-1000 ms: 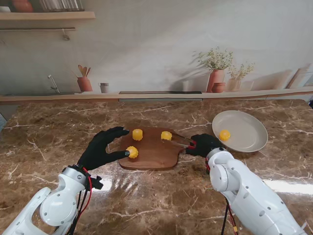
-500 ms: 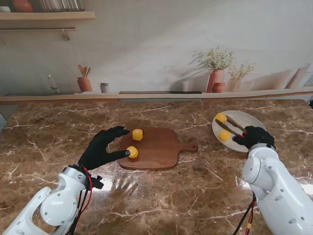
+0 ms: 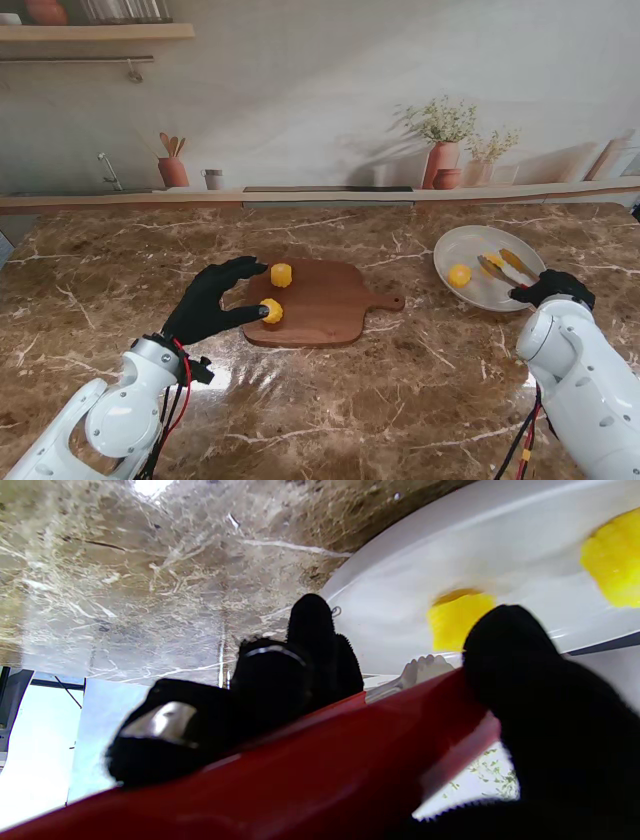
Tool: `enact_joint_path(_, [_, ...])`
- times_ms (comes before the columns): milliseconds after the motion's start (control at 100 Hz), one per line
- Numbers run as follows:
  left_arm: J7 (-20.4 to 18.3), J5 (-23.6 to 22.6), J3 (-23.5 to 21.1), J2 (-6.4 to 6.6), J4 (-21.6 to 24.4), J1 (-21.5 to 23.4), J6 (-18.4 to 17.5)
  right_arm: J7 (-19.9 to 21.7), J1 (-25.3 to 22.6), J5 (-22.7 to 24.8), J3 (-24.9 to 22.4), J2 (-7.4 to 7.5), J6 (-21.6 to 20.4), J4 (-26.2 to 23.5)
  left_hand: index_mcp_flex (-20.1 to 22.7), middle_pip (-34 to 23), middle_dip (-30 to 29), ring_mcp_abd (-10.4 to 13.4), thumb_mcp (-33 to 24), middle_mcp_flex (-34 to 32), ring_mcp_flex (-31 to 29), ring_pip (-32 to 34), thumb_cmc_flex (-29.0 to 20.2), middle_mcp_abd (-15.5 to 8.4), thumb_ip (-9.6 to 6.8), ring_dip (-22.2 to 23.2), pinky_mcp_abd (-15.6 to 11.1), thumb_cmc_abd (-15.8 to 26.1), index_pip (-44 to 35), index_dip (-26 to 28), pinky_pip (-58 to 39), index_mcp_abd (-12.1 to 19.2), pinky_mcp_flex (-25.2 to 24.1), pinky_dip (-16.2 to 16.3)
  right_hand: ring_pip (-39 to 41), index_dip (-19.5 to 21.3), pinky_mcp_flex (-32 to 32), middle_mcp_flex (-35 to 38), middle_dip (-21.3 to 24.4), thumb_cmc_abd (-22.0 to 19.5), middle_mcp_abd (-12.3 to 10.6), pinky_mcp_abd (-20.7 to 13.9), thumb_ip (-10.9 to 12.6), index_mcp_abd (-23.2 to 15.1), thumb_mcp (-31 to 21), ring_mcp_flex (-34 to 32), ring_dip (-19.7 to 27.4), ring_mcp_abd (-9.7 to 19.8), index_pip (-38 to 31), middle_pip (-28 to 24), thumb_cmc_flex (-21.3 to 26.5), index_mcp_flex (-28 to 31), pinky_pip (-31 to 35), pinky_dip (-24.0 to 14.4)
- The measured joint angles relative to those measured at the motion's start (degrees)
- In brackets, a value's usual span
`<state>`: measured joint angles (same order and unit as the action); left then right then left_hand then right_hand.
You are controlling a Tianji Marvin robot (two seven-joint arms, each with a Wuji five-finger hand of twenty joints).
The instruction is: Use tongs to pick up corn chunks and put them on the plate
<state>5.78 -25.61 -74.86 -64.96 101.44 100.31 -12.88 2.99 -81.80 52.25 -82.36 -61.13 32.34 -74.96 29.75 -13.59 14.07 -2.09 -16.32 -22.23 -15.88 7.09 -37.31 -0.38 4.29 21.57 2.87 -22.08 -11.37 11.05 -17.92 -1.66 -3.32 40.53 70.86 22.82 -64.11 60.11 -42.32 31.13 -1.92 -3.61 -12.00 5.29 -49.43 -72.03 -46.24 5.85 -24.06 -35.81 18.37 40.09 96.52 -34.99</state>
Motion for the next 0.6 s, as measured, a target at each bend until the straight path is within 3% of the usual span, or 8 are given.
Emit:
enact_joint_path(230, [-0.12, -0.18, -0.09, 0.02, 0.12, 0.04, 0.2, -2.4, -2.4, 0.49, -1.22, -0.27, -2.43, -3.6, 0.0, 0.0, 0.0, 0.0, 0.0, 0.0, 0.0, 0.0, 0.0, 0.0, 0.0, 0.0, -0.01, 0.0, 0.0, 0.0, 0.05, 0.0, -0.01, 0.01, -0.02, 0.15, -0.03, -1.01, 0.0, 1.3, 0.01, -0.1, 0.59, 0.61, 1.27, 0.0, 0.0, 0.09, -0.04, -1.19, -0.01, -0.61, 0.0, 0.0])
enact_joint_path(440, [-0.9, -0.16, -0.04, 0.12, 0.16, -0.27, 0.2, -3.81, -8.48, 1.17, -2.1, -0.41, -11.9, -13.01, 0.0, 0.0, 0.0, 0.0, 0.0, 0.0, 0.0, 0.0, 0.0, 0.0, 0.0, -0.01, -0.02, 0.0, 0.0, 0.0, 0.12, 0.0, -0.01, 0.04, -0.02, 0.15, -0.07, -1.02, 0.0, 1.3, 0.03, -0.1, 1.24, 0.65, 1.3, 0.0, -0.01, 0.1, -0.05, -1.21, -0.01, -0.61, 0.0, 0.0])
enact_joint_path(600, [-1.25, -0.09, 0.03, 0.19, 0.16, -0.65, 0.37, -2.9, -10.27, -1.28, 1.89, 0.11, -16.7, -16.97, 0.0, 0.0, 0.0, 0.0, 0.0, 0.0, 0.0, 0.0, 0.0, 0.0, 0.0, -0.01, -0.02, 0.0, 0.0, 0.0, 0.18, -0.01, -0.01, 0.07, -0.02, 0.15, -0.09, -1.02, 0.0, 1.13, 0.09, -0.11, 1.24, 0.86, 1.3, 0.0, -0.01, 0.1, -0.05, -1.21, -0.01, -0.66, 0.0, 0.0])
